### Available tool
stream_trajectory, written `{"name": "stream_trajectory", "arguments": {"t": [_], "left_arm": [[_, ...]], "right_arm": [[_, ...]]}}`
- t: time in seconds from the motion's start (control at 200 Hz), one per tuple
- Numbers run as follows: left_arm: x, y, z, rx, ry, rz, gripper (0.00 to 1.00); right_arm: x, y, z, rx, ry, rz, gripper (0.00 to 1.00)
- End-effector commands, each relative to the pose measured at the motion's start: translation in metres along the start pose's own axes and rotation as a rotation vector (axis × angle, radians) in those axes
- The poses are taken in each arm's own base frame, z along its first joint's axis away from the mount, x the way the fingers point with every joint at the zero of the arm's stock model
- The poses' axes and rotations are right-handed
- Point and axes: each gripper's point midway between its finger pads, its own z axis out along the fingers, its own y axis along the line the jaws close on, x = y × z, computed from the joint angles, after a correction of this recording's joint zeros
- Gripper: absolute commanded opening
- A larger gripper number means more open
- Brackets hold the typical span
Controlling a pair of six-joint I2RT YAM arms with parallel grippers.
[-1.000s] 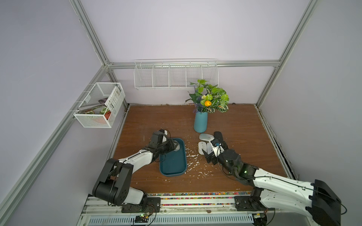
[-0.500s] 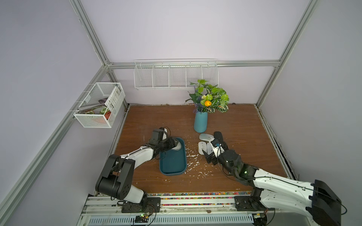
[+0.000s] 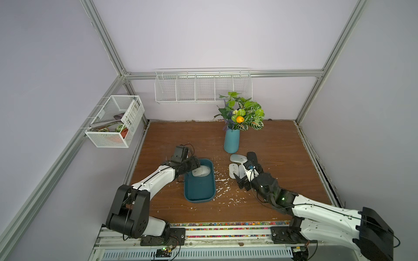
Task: Put the mouse in the storage box
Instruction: Place the mouse in the storage box, then pick up the mouse from the center of the board.
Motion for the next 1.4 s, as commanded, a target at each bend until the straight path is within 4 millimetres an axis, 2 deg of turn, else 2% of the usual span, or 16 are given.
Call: {"name": "stream_trajectory", "arguments": {"t": [0.0,0.12,0.21,0.29,0.375,0.505,0.605,0.63,0.785,0.93,1.395], "left_arm": [[-0.019,-0.003,-0.028,-0.032,-0.062,0.027,0.75],[-0.029,-0.019,-0.064,0.017,-0.110,0.059,0.75],[-0.034,-0.033,-0.098,0.075,-0.158,0.127,0.75],[-0.035,-0.038,-0.128,0.103,-0.210,0.167,0.75],[-0.032,-0.038,-0.156,0.116,-0.264,0.196,0.75],[-0.021,-0.030,-0.184,0.116,-0.304,0.227,0.75],[-0.012,-0.023,-0.189,0.107,-0.296,0.239,0.75],[-0.010,-0.023,-0.197,0.118,-0.317,0.244,0.75],[0.001,-0.010,-0.198,0.111,-0.349,0.232,0.75],[0.002,-0.016,-0.209,0.160,-0.390,0.262,0.75],[0.004,-0.017,-0.203,0.163,-0.372,0.265,0.75]], "right_arm": [[-0.005,-0.012,0.005,0.061,0.019,0.042,0.98],[0.002,-0.030,0.014,0.110,0.147,0.125,0.96],[0.021,-0.047,0.017,0.171,0.287,0.215,0.93],[0.038,-0.060,0.012,0.240,0.399,0.297,0.91],[0.056,-0.062,0.006,0.260,0.499,0.337,0.90],[0.081,-0.059,-0.005,0.289,0.656,0.356,0.89],[0.094,-0.054,-0.009,0.295,0.745,0.385,0.89],[0.096,-0.053,-0.009,0.294,0.763,0.394,0.89],[0.106,-0.041,-0.003,0.283,0.882,0.418,0.88],[0.114,-0.031,0.009,0.278,0.963,0.431,0.88],[0.140,-0.016,0.040,0.305,1.082,0.473,0.86]]}}
